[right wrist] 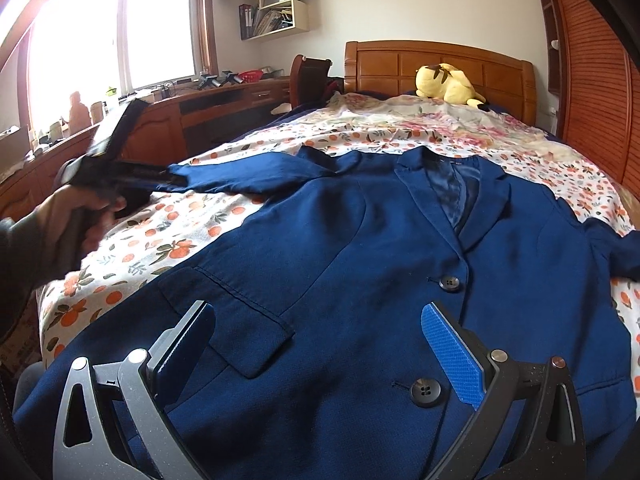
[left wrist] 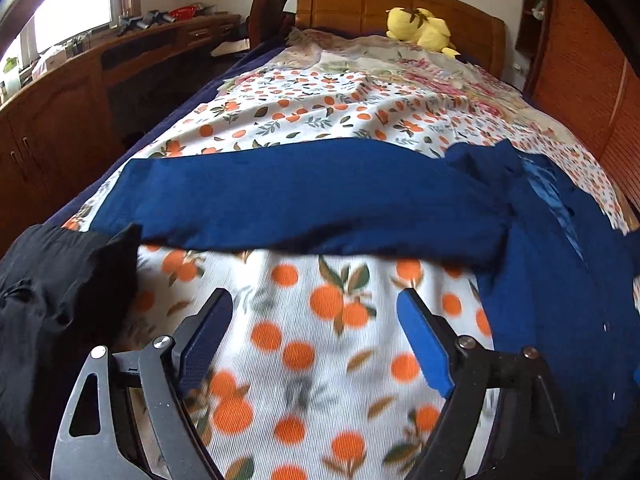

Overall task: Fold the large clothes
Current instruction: 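Move the left gripper down to the blazer sleeve nearest it, then close the left gripper on the sleeve cuff and lift it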

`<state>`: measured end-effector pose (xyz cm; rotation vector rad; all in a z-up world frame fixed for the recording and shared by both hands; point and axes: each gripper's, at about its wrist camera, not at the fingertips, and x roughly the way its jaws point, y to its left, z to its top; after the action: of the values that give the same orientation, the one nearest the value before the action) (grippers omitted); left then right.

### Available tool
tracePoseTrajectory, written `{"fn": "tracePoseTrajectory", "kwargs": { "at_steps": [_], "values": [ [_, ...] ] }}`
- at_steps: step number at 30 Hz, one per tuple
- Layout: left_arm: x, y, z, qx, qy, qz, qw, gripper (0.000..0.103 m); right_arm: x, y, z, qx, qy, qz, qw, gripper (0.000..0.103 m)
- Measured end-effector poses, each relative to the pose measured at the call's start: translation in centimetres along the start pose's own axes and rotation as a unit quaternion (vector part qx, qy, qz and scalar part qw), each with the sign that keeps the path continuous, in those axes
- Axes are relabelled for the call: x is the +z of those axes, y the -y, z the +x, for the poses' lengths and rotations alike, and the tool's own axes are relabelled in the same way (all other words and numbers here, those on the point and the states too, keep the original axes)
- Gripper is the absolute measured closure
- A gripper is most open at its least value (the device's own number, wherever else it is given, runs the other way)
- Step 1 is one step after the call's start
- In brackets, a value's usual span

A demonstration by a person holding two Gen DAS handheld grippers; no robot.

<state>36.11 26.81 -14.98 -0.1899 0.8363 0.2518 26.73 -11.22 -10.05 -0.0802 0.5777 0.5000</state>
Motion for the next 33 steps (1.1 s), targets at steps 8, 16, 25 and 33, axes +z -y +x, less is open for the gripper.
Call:
{"fn": "tracePoseTrajectory", "kwargs": {
  "at_steps": [8,16,25,33],
  "values": [
    [2.5,-1.7,5.4,-0.020,-0.036,-0.081,0.9959,0.029,-0.1,-0.1,0.3,0.008,0.001,0.007,1.000,0.000],
    [2.5,-4.2,7.7,-0.022,-0.056,-0.168,0.9840,0.031,-0.1,-0.1,0.8,0.011,-0.005,0.007,1.000,0.000],
    [3.7,-4.0,8.8,-0.002,-0.064,-0.166,0.9839,0.072,-0.1,0.0,0.9,0.011,-0.007,0.009,1.000,0.000],
    [5.7,-1.1,5.6,0.022,-0.037,-0.094,0.9946,0.100,-0.2,-0.3,0.9,0.010,-0.006,0.007,1.000,0.000]
  ]
}}
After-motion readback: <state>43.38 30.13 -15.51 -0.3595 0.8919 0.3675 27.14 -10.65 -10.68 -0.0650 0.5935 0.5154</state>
